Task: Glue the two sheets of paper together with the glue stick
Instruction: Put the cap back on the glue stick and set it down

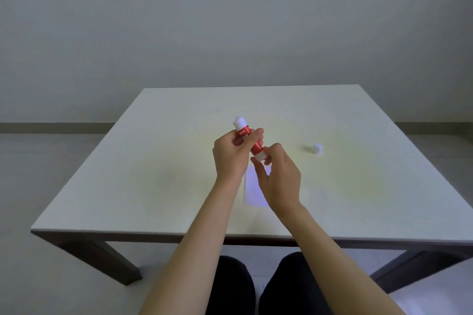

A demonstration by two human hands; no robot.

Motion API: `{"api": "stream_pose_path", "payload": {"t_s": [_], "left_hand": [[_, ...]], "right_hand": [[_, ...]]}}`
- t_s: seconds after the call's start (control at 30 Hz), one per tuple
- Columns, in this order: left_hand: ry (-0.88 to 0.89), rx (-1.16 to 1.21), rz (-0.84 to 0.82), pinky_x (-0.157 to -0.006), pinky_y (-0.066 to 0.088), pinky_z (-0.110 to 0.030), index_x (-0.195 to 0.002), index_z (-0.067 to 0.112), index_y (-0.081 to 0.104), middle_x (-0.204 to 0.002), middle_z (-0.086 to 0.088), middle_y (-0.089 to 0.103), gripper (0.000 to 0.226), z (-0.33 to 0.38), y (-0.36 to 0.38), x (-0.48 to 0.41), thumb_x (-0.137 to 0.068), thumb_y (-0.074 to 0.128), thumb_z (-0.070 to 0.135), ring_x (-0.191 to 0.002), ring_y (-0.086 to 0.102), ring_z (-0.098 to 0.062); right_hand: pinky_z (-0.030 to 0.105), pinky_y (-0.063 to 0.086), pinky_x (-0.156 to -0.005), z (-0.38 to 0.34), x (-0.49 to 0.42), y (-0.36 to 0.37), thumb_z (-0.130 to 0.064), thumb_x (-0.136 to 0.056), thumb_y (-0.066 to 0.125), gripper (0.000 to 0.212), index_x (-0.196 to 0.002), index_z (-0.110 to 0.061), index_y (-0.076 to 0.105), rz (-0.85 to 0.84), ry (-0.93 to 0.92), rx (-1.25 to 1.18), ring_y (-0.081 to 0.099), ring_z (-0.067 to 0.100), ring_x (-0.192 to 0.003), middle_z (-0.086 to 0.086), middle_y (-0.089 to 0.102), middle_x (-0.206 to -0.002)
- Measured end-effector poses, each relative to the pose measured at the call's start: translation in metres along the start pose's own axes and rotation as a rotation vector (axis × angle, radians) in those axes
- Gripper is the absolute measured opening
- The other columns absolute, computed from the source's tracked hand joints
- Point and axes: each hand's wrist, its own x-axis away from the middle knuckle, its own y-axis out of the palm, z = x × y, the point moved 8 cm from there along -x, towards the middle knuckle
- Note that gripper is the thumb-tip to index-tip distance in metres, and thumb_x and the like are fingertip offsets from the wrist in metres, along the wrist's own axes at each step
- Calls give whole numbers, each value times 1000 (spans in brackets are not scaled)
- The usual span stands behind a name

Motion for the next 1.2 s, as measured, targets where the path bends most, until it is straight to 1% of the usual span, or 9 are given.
{"api": "stream_pose_path", "payload": {"t_s": [0.1,0.2,0.33,0.47,0.67,0.77,0.93,1.1,1.2], "left_hand": [[17,-15,46,-83,55,-35,-64,23,69,-72,6,76,21,2,-1,0,-76,73,40,-75,72,-15],[-11,23,-127,-86,51,-29,-77,29,68,-85,7,75,10,2,15,1,-86,65,32,-85,71,-13],[-35,80,-186,-85,51,-22,-92,28,69,-94,4,75,15,-2,19,2,-87,63,15,-88,70,-9],[-80,72,-9,-73,49,-18,-84,26,68,-75,12,76,19,-12,7,0,-70,80,20,-77,71,-5],[-75,-15,91,-65,46,-17,-81,24,61,-75,11,71,32,-21,-7,-6,-61,86,26,-64,66,5],[36,-227,70,-62,42,-8,-81,26,61,-75,12,69,28,-13,-18,-10,-65,83,27,-65,61,9],[251,-642,60,-58,38,-17,-86,21,66,-83,5,61,24,2,-27,-9,-68,81,28,-72,59,-12],[280,-780,20,-53,35,-24,-91,24,71,-81,6,53,22,5,-22,-8,-72,78,32,-75,58,-15],[298,-804,-3,-51,32,-24,-94,25,72,-80,6,51,21,6,-18,-7,-75,76,33,-74,56,-16]], "right_hand": [[31,43,-53,-2,-1,-1,-6,-76,72,35,-82,-16,39,25,-131,145,55,25,-53,-1,66,-69],[19,42,-56,27,-3,3,-15,-81,69,30,-81,-21,40,-53,267,-199,56,8,-60,-16,60,-72],[9,40,-55,35,-2,6,-17,-84,68,25,-81,-18,43,-51,364,-355,57,0,-62,-18,57,-71],[34,44,-58,27,-1,1,-16,-84,67,22,-82,-14,45,-46,267,-76,57,22,-61,-14,58,-73],[37,46,-74,37,-12,12,-42,-79,70,41,-104,-11,60,-249,71,-17,63,20,-85,-1,64,-107],[44,41,-94,97,-32,0,-47,-89,55,55,-135,-18,49,-246,269,300,48,33,-120,15,41,-141],[44,36,-96,164,-34,-3,-23,-97,45,46,-142,-18,38,-461,433,657,41,37,-123,17,34,-147],[37,44,-78,168,-34,-10,-4,-94,45,35,-126,-9,59,-389,501,452,53,34,-111,16,58,-120],[36,54,-76,148,-33,-13,-3,-91,55,28,-117,-4,63,-253,693,-185,68,24,-83,13,66,-99]]}}
